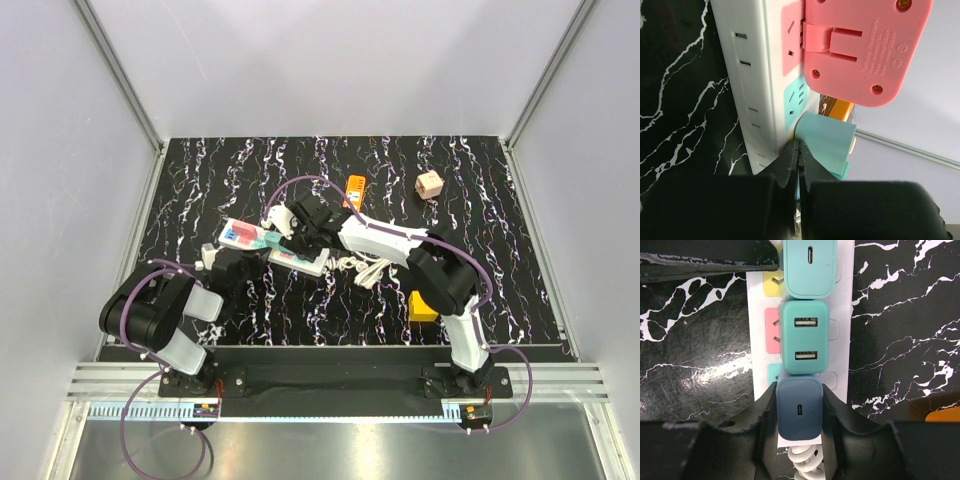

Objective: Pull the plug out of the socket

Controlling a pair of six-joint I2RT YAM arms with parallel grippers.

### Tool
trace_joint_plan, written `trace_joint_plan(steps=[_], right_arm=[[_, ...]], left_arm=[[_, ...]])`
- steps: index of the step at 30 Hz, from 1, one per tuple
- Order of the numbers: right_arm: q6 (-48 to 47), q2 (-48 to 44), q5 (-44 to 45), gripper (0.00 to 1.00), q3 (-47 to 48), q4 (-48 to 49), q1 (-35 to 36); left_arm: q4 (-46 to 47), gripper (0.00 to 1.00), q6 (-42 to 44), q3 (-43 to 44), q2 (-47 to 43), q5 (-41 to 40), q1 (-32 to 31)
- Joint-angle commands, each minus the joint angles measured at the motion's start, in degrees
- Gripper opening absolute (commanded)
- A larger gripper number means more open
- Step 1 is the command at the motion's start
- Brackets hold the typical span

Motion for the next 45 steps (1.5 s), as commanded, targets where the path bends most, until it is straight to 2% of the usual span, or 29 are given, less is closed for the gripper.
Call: trace_joint_plan(steps=[1, 14, 18, 23, 27, 29, 30, 32, 33, 35, 38, 41, 42, 44, 45], right_arm=[[1.94, -9.16, -2.55, 0.00, 2.35, 2.66, 1.66], [4.06, -9.07, -2.46, 0.00, 7.45, -1.21, 1.83], [3.61, -10.48, 0.60, 0.00, 8.42, -4.90, 2.09], [4.58, -17.24, 4.30, 0.00, 2.72, -6.48, 2.01], [11.75, -22.95, 5.97, 0.00, -2.30, -6.75, 0.26], [16.86, -26.20, 6.15, 0.00, -5.36, -6.49, -3.34], [22.54, -27.08, 5.02, 0.00, -6.51, -6.48, -4.92], [28.71, -30.34, 2.99, 0.00, -10.28, -6.14, -10.96], [34.93, -31.39, 3.42, 0.00, -11.61, -6.13, -13.09], [39.36, -35.16, 4.30, 0.00, -15.64, -6.22, -17.39], [50.86, -41.93, 7.89, 0.00, -21.44, -6.13, -23.71], [56.15, -48.78, 9.13, 0.00, -26.02, -6.66, -29.61], [57.30, -51.76, 10.01, 0.00, -26.91, -7.18, -34.24], [59.76, -54.33, 12.12, 0.00, -29.37, -9.38, -39.01], [61.95, -56.86, 13.87, 0.00, -30.42, -9.56, -44.78]], left_arm=[[-18.16, 0.00, 3.77, -1.63, 2.57, -3.30, -0.26], [-20.63, 0.00, 3.95, -0.58, 2.40, -3.91, -0.70], [-18.96, 0.00, 3.86, -1.10, 2.75, -3.30, -0.61], [-15.27, 0.00, 6.14, -1.19, 3.10, -2.33, -0.79], [-12.81, 0.00, 7.89, -1.37, 3.01, -2.15, -1.67], [-11.05, 0.00, 8.34, -1.63, 2.92, -1.98, -1.76], [-10.09, 0.00, 8.60, -2.50, 2.92, -1.98, -1.76], [-5.96, 0.00, 8.78, -4.61, 2.75, -1.80, -1.76], [-2.64, 0.00, 8.95, -5.40, 2.75, -1.89, -1.76], [0.19, 0.00, 9.91, -7.07, 2.57, -1.89, -1.76], [3.19, 0.00, 11.76, -7.96, 2.22, -1.54, -1.76], [6.09, 0.00, 13.43, -8.75, 2.39, -0.84, -1.76], [7.83, 0.00, 13.87, -9.01, 2.48, -0.40, -1.84], [9.69, 0.00, 15.01, -9.98, 2.48, -0.05, -1.76], [11.52, 0.00, 15.45, -10.33, 2.48, 0.30, -1.76]])
